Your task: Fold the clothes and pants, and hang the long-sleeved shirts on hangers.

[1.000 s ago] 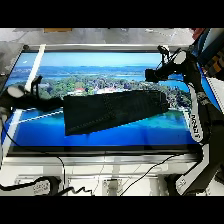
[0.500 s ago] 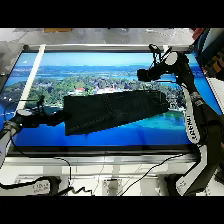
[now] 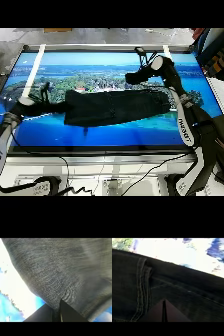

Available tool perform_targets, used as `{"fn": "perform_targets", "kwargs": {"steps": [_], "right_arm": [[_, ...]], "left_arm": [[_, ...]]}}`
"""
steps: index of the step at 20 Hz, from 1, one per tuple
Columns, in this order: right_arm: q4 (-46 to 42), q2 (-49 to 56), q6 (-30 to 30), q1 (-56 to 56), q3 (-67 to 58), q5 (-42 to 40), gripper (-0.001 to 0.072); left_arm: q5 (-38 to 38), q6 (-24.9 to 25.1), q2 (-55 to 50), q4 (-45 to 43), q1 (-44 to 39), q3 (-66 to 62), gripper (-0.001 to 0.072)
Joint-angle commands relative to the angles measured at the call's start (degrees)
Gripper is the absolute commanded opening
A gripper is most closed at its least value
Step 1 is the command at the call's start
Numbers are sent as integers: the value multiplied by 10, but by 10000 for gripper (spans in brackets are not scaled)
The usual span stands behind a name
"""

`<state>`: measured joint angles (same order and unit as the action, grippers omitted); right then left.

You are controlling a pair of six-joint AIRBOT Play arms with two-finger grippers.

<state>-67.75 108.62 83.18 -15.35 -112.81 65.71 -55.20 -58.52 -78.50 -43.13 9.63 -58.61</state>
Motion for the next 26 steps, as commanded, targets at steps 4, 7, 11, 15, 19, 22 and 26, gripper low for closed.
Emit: {"fn": "perform_targets", "kwargs": {"steps": [4, 7, 11, 15, 19, 22, 26], "right_arm": [[66, 64, 53, -149, 17, -96, 49], [81, 96, 108, -252, 17, -195, 48], [72, 118, 182, -345, 17, -289, 48], [-3, 108, 182, -323, 17, -249, 49], [-116, 80, 181, -200, 17, -137, 50], [-122, 47, 180, -85, 17, -79, 50], [-122, 0, 173, 39, 17, -27, 50]], "left_arm": [[-223, -137, 75, -154, 5, -223, 22], [-220, -146, 98, -168, 5, -288, 22], [-214, -146, 102, -169, 5, -307, 23], [-216, -152, 88, -126, -8, -301, 23], [-216, -152, 46, -75, -76, -295, 23], [-197, -141, -10, 7, -167, -295, 23], [-103, -116, -101, 78, -311, -295, 29]]}}
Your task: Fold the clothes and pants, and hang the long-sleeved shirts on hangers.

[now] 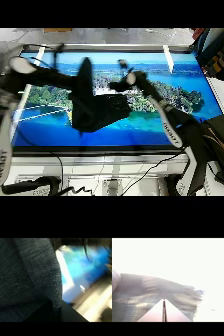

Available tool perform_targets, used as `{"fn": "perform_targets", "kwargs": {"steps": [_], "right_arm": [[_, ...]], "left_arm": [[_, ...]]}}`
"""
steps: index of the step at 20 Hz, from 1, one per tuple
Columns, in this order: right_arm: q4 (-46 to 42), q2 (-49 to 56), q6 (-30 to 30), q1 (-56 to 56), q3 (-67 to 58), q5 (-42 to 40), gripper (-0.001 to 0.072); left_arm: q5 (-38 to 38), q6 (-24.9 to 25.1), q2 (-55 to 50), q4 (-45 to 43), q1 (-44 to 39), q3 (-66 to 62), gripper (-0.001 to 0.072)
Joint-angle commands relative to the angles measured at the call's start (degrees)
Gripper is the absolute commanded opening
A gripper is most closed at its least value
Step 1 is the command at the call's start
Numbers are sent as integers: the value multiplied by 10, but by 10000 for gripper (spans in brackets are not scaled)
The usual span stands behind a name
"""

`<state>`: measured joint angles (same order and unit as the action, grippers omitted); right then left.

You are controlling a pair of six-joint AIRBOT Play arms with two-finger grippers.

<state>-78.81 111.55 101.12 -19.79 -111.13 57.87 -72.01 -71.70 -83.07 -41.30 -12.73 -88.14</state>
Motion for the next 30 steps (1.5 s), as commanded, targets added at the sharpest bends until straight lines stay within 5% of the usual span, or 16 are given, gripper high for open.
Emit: {"fn": "perform_targets", "kwargs": {"steps": [1, 3, 4, 10, 14, 19, 20, 21, 22, 27, 30], "right_arm": [[-12, -37, -18, 104, 0, 58, 50], [-12, -49, -52, 141, 0, 69, 50], [-13, -51, -73, 159, 0, 82, 50], [-36, -53, -187, 293, 9, 223, 49], [273, -64, -366, 399, 127, 303, 49], [519, -65, -445, 392, 334, 251, 54], [534, -65, -444, 375, 353, 216, 135], [530, -65, -444, 356, 362, 179, 359], [517, -65, -432, 333, 364, 143, 666], [408, -52, -264, 213, 363, -6, 680], [451, -30, -252, 153, 363, -5, 659]], "left_arm": [[104, 16, -74, 63, -114, 0, 137], [154, 17, -95, 73, -143, 0, 670], [170, 26, -96, 73, -147, 0, 706], [169, 61, -80, 74, -83, -1, 706], [135, 61, -70, 75, -35, -1, 700], [111, 61, -70, 75, -21, -1, 700], [111, 61, -70, 76, -21, -1, 699], [111, 61, -70, 76, -21, -1, 700], [111, 61, -70, 76, -21, -1, 700], [106, 61, -70, 76, -22, -1, 699], [93, 61, -70, 76, -22, -1, 699]]}}
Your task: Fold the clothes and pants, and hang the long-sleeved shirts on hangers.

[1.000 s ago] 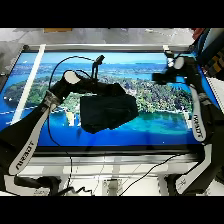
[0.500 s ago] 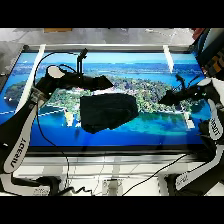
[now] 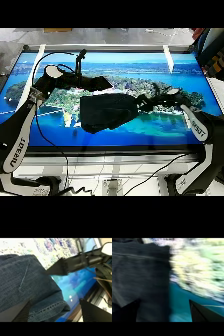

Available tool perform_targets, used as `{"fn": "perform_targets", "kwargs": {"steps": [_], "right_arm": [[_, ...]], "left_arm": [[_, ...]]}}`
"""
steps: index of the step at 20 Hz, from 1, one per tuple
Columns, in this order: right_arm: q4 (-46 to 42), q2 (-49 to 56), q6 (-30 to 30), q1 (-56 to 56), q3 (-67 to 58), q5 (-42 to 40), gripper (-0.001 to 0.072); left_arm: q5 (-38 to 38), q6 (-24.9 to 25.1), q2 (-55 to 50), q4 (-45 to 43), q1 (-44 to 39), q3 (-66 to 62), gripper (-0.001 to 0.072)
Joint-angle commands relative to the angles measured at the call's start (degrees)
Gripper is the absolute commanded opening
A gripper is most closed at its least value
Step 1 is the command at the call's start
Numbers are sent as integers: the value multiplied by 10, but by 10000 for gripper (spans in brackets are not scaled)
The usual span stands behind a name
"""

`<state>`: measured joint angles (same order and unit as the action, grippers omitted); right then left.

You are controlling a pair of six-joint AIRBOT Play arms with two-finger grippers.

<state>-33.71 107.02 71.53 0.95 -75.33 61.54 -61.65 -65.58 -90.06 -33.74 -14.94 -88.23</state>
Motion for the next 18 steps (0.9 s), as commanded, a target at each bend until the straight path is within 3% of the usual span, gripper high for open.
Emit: {"fn": "perform_targets", "kwargs": {"steps": [1, 4, 5, 6, 7, 8, 12, 18], "right_arm": [[20, 21, 43, -75, 2, -41, 659], [28, 35, 38, -135, -25, -49, 638], [28, 39, 38, -155, -38, -57, 515], [28, 40, 38, -173, -51, -71, 342], [27, 39, 38, -188, -63, -88, 112], [23, 39, 38, -200, -81, -104, 51], [14, 25, 38, -187, -163, -103, 49], [-5, -119, 23, -27, -199, -6, 49]], "left_arm": [[-12, 0, 0, 5, 0, 0, 699], [-11, 0, 0, 71, 2, 0, 699], [-10, 1, 0, 74, 2, 0, 698], [-10, 10, 0, 65, 2, 0, 699], [-10, 25, 0, 47, 2, 0, 698], [-9, 40, 1, 23, 2, 0, 698], [18, 60, 27, -38, 2, -3, 698], [121, 109, 159, -47, 2, -4, 696]]}}
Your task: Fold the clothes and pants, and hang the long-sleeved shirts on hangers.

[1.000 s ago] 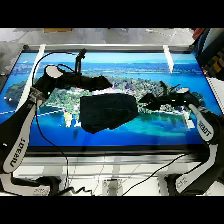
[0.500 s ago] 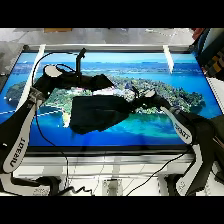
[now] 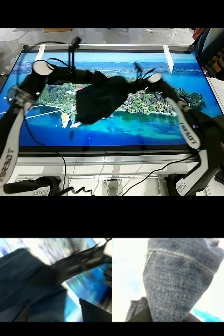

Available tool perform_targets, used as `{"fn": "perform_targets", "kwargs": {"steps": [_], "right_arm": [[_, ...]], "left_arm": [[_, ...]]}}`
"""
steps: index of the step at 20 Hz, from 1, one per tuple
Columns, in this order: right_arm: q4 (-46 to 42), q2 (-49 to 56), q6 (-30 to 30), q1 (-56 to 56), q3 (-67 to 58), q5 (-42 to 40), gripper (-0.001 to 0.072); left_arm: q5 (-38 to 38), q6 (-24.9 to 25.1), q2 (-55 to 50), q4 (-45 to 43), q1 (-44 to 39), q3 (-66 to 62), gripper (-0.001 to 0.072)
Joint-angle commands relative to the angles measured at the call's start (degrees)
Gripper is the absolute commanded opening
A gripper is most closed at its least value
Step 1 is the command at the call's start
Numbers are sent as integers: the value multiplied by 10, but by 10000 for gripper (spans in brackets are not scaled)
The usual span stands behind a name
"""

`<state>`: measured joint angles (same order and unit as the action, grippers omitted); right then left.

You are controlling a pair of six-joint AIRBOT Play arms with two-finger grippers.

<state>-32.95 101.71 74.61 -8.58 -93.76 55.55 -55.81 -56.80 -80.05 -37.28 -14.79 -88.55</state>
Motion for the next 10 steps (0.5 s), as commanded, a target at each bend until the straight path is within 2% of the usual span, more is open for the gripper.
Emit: {"fn": "perform_targets", "kwargs": {"steps": [1, 3, 4, 5, 7, 10], "right_arm": [[-29, -104, -8, 106, -15, 78, 49], [-72, -174, 0, 187, -15, 117, 49], [-97, -204, 25, 233, -15, 137, 49], [-120, -232, 52, 285, -15, 162, 49], [-141, -277, 60, 399, -15, 208, 49], [-148, -330, 92, 586, -15, 248, 49]], "left_arm": [[91, 22, 91, -27, 0, -1, 684], [125, 22, 152, -100, 0, -1, 492], [132, 22, 183, -147, 0, -1, 456], [133, 22, 210, -184, 0, -1, 456], [132, 22, 261, -245, 0, -1, 455], [132, 22, 315, -280, 0, -1, 451]]}}
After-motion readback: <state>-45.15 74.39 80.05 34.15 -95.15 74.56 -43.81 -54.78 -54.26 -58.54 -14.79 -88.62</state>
